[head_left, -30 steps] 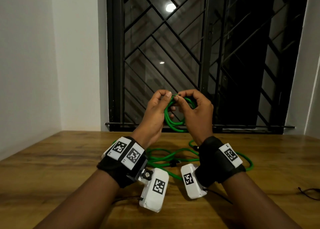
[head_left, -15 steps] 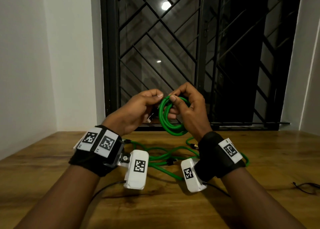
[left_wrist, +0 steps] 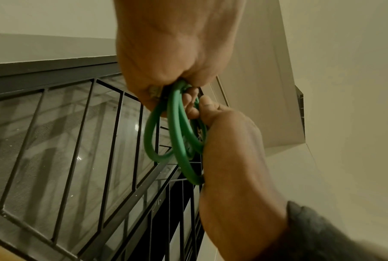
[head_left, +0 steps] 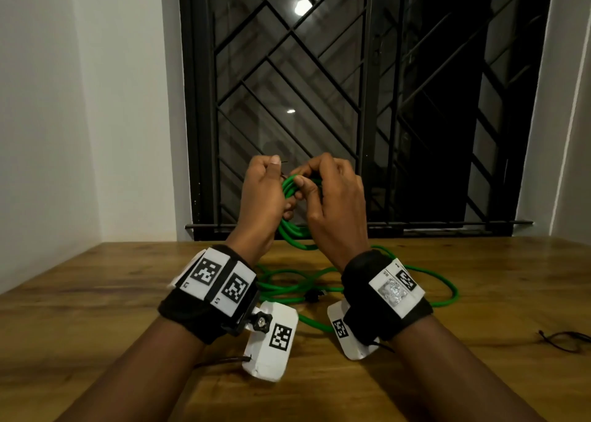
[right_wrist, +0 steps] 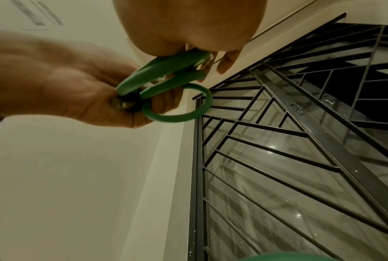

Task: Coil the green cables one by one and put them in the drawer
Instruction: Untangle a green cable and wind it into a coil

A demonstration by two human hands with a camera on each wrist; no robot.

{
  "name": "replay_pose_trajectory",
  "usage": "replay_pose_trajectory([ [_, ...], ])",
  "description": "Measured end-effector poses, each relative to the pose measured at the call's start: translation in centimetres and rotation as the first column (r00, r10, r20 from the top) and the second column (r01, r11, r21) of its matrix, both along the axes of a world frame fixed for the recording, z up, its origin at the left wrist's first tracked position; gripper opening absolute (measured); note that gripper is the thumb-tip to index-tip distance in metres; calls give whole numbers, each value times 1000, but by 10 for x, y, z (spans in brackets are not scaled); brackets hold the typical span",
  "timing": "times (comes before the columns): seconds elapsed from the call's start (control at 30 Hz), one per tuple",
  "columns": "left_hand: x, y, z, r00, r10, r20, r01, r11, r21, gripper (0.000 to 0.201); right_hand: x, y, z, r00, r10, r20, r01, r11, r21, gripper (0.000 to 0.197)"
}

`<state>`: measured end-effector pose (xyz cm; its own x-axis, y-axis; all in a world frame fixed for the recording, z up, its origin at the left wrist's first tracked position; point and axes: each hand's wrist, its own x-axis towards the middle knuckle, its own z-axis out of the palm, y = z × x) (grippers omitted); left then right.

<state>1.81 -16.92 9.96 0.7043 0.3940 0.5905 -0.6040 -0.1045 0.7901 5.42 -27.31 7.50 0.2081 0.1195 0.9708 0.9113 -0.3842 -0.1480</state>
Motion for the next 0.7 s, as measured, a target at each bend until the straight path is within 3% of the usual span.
replay_pose_trajectory([
  [0.1,3,0,-3,1000,25,5,-25,1000,7,22,0,0,0,998,53,-17,-51,995,88,6],
  [0.2,4,-2,-8,998,62,23,-63,996,57,22,-4,-2,2,998,37,57,-43,993,110,11],
  [0.27,3,-6,-9,998,49,49,-53,995,85,23,-3,-3,1,988,-57,142,47,997,68,4],
  [0.37,0,-9,-8,995,41,96,-54,989,138,23,0,-7,2,973,-141,181,134,990,48,11],
  [0.53,-9,-19,-11,952,164,257,-236,930,281,21,-3,-4,4,993,117,-28,-109,974,199,7],
  [0.7,-5,-11,-3,961,87,262,-159,950,267,16,-1,0,8,928,359,-105,-291,870,398,7],
])
